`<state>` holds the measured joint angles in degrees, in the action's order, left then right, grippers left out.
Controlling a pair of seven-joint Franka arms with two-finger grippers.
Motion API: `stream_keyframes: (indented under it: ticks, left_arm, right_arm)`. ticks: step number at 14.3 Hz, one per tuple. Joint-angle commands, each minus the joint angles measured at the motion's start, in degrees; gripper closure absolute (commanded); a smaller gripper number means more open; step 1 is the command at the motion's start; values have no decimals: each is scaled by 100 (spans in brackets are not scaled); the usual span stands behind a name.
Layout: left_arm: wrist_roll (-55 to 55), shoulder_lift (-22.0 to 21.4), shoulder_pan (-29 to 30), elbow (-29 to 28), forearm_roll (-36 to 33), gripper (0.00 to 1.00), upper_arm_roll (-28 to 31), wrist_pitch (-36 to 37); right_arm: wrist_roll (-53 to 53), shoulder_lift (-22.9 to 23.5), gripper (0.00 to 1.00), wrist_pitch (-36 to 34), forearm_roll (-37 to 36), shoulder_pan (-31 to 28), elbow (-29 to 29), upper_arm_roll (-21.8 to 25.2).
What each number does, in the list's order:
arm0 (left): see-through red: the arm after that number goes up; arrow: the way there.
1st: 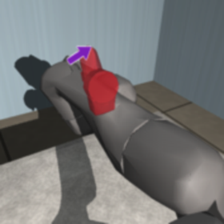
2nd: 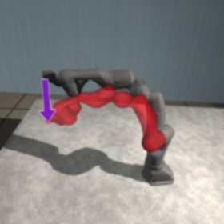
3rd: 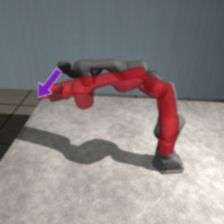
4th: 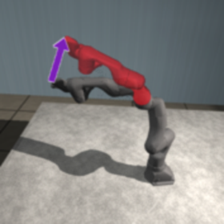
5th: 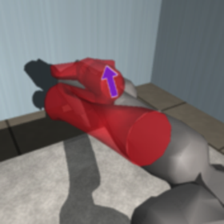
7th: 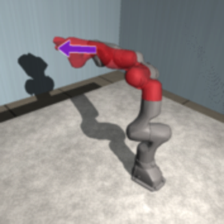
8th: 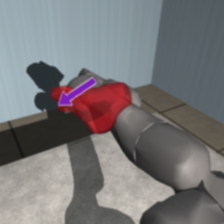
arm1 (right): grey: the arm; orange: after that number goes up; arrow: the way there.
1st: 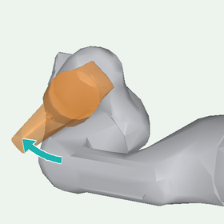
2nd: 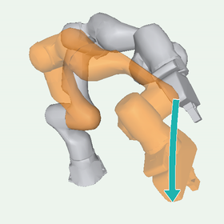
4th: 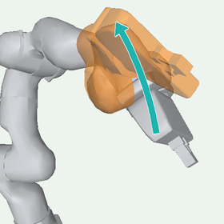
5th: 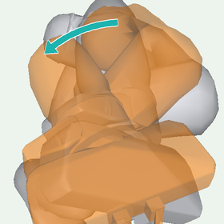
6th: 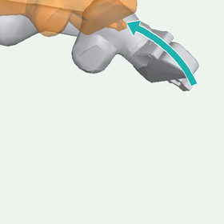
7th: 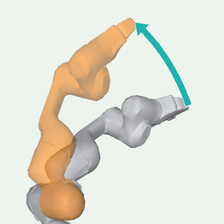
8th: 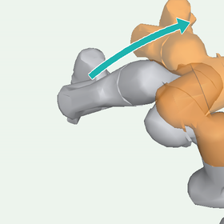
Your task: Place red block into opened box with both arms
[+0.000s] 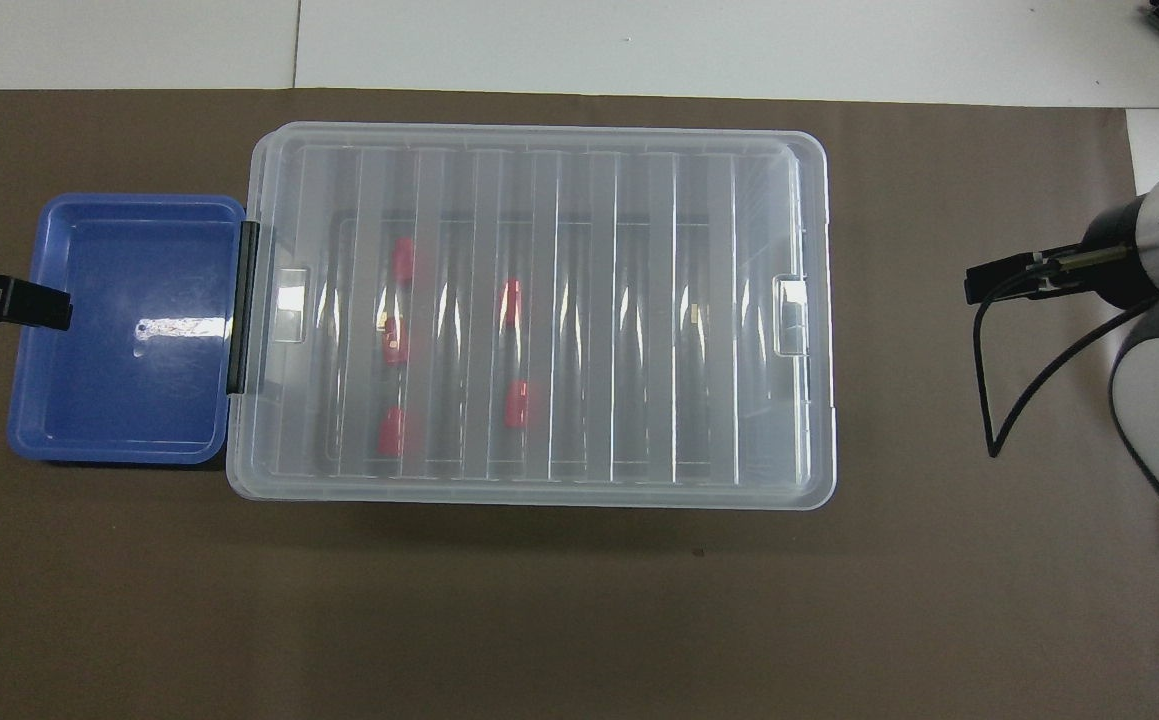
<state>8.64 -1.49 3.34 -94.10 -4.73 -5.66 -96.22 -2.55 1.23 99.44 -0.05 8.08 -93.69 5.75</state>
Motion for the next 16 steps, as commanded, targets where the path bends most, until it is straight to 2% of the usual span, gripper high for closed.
stream_keyframes:
  ticks: [1,5,16]
  left_arm:
    - [-65,-132,-132,-135,60,0,117,-98]
    - [-56,-132,-509,-126,60,0,503,-98]
    - [-56,-141,-475,-126,60,0,513,-81]
  right_arm:
    - [324,-201,0,-591,-101,-121,167,-12]
    - [650,-342,0,-953,-22,-289,141,-21]
    - [642,-377,0,-1286,-127,-289,105,-39]
